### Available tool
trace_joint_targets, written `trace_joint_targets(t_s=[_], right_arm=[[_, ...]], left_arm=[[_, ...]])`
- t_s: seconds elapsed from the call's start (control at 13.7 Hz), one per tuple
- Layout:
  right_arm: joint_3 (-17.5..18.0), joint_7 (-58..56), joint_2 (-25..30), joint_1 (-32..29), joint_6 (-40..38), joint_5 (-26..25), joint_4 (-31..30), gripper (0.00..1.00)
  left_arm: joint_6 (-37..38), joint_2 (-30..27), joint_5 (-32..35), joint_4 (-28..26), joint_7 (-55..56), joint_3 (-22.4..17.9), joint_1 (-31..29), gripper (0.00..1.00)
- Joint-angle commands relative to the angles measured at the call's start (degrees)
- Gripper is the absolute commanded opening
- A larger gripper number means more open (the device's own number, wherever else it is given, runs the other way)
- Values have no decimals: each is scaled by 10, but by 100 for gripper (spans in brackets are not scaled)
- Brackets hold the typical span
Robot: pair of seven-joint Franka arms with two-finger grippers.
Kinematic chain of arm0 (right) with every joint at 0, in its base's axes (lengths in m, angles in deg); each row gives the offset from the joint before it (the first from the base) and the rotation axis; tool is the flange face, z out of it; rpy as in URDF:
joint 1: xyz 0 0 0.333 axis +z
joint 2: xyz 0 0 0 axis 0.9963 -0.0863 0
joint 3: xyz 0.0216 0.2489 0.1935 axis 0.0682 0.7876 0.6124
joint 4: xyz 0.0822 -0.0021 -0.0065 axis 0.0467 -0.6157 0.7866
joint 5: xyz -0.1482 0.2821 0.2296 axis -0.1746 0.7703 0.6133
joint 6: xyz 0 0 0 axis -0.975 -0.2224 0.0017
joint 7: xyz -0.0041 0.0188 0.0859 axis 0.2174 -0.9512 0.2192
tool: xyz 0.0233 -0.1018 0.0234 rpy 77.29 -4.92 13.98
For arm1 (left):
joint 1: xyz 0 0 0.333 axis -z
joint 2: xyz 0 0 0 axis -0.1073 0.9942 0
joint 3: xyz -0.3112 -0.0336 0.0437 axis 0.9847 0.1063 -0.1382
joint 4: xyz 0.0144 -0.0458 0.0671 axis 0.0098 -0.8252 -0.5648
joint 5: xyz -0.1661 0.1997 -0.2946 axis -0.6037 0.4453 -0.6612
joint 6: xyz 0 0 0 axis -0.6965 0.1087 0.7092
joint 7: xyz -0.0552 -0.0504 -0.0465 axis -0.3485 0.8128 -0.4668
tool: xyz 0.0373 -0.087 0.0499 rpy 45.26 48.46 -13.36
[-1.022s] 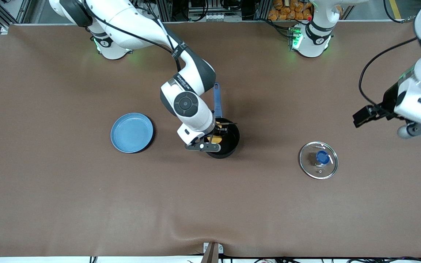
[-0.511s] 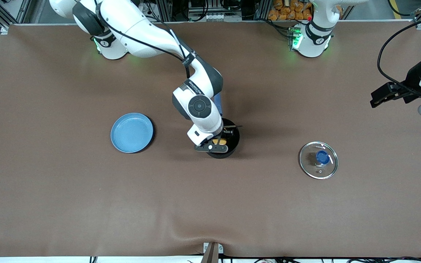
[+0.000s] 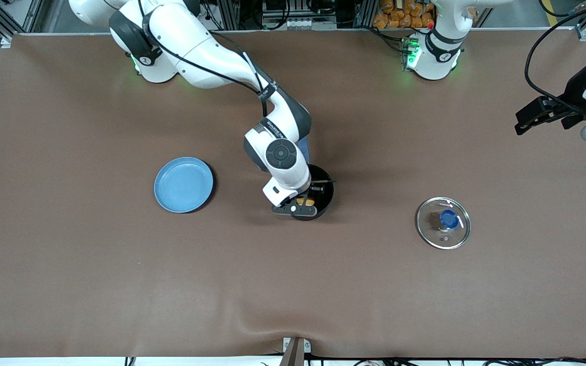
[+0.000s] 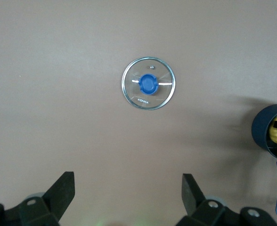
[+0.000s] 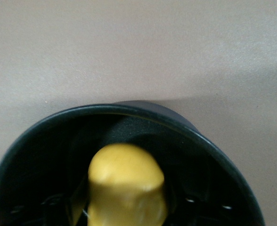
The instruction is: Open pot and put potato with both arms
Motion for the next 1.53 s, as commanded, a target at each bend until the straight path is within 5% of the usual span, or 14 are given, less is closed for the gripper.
trace_joint_targets(t_s=[0.0, 0.44, 0.8, 1.46], right_arm=[[-8, 23, -1, 7, -20, -6, 21, 100], [-5, 25, 31, -10, -176, -1, 94, 100], [-3, 19, 61, -60, -217, 31, 124, 100], [13, -280, 132, -326, -390, 33, 123, 100]], left_arm=[[6, -18, -9, -10, -26, -8, -1, 100], [6, -27, -35, -11, -28, -6, -28, 100], [20, -30, -36, -15, -31, 10, -25, 100], [26, -27, -34, -13, -48, 28, -40, 100]])
